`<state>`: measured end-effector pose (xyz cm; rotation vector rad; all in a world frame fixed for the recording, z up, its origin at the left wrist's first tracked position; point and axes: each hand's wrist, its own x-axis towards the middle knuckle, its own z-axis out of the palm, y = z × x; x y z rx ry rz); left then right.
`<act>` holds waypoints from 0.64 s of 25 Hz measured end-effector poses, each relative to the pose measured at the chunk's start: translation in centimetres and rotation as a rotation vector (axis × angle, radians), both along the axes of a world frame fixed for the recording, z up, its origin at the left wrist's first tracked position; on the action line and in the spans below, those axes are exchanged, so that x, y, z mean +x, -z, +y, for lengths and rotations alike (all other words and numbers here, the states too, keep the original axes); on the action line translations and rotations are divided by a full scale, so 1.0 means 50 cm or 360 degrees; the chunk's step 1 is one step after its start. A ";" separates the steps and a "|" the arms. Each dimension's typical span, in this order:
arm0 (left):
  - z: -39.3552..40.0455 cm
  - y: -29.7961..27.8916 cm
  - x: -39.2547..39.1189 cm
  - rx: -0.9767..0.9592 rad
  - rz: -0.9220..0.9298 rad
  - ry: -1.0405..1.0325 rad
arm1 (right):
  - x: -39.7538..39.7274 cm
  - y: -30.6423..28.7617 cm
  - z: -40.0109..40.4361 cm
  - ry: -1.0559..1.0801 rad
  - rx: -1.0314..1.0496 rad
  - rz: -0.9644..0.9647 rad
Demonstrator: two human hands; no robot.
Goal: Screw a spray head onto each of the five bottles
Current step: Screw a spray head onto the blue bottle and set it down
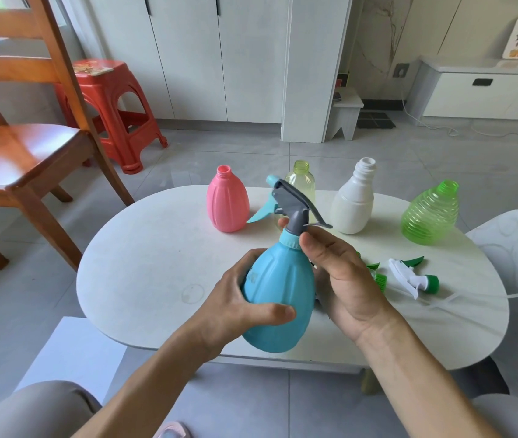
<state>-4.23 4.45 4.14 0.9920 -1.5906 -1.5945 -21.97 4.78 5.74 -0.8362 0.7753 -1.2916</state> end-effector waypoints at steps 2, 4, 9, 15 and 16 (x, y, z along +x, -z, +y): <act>0.002 0.000 -0.001 -0.0017 -0.0041 0.0015 | -0.002 0.001 0.001 0.0046 -0.0004 0.0059; 0.003 -0.001 -0.003 -0.0015 -0.0046 0.0014 | -0.002 0.004 0.003 -0.0009 0.0042 0.0068; -0.001 -0.003 0.000 -0.0026 -0.0029 -0.0040 | -0.002 0.000 0.006 -0.0033 0.0055 0.0121; -0.001 -0.003 -0.002 -0.0034 -0.0013 -0.0060 | 0.008 0.009 0.006 -0.0028 0.0039 0.0086; -0.002 -0.004 -0.001 -0.0037 -0.0008 -0.0061 | 0.007 0.009 0.005 -0.0045 0.0014 0.0080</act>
